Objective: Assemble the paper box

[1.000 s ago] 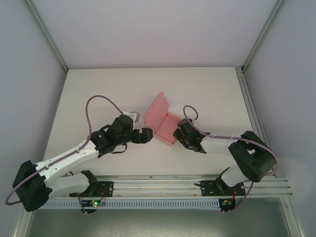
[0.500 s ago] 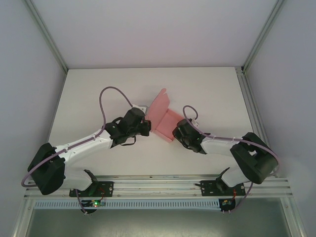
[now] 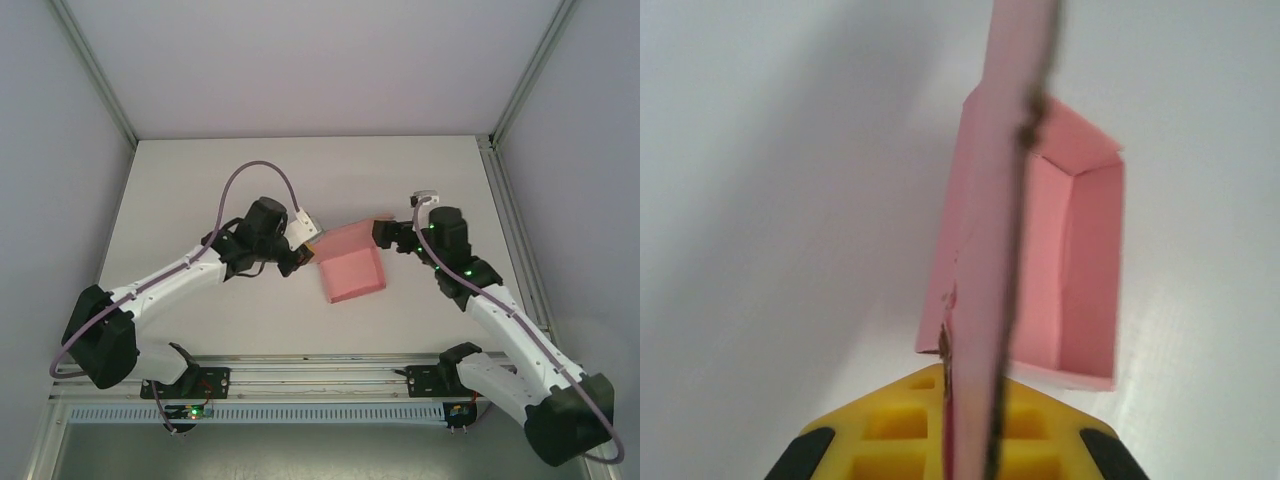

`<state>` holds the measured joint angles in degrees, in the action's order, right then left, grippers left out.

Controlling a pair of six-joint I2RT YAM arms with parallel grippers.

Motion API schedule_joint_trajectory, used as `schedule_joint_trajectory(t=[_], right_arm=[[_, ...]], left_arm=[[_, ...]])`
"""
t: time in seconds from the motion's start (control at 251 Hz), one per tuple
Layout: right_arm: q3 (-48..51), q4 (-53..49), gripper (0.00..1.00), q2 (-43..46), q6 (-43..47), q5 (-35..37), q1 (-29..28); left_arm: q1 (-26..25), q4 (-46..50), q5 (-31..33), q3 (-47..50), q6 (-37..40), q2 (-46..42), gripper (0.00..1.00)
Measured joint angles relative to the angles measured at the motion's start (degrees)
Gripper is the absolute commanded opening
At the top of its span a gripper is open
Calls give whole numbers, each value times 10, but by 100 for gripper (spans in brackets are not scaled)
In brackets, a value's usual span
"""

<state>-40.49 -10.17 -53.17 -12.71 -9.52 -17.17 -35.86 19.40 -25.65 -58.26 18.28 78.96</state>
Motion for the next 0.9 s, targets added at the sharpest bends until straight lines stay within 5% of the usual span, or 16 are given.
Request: schedule_joint_trajectory(t=[0.299,0.607,0.898], right_arm=[[-71,-116,83,9,218,-196,36],[-74,-189,77,-5,306,-213,36],[-75,-219,46,-35,341,-225,36]], left_arm=[[9,132,-115,-95,155,18,0],[30,172,-120,-97,201,22,0],[31,175,-71,-97,199,22,0]])
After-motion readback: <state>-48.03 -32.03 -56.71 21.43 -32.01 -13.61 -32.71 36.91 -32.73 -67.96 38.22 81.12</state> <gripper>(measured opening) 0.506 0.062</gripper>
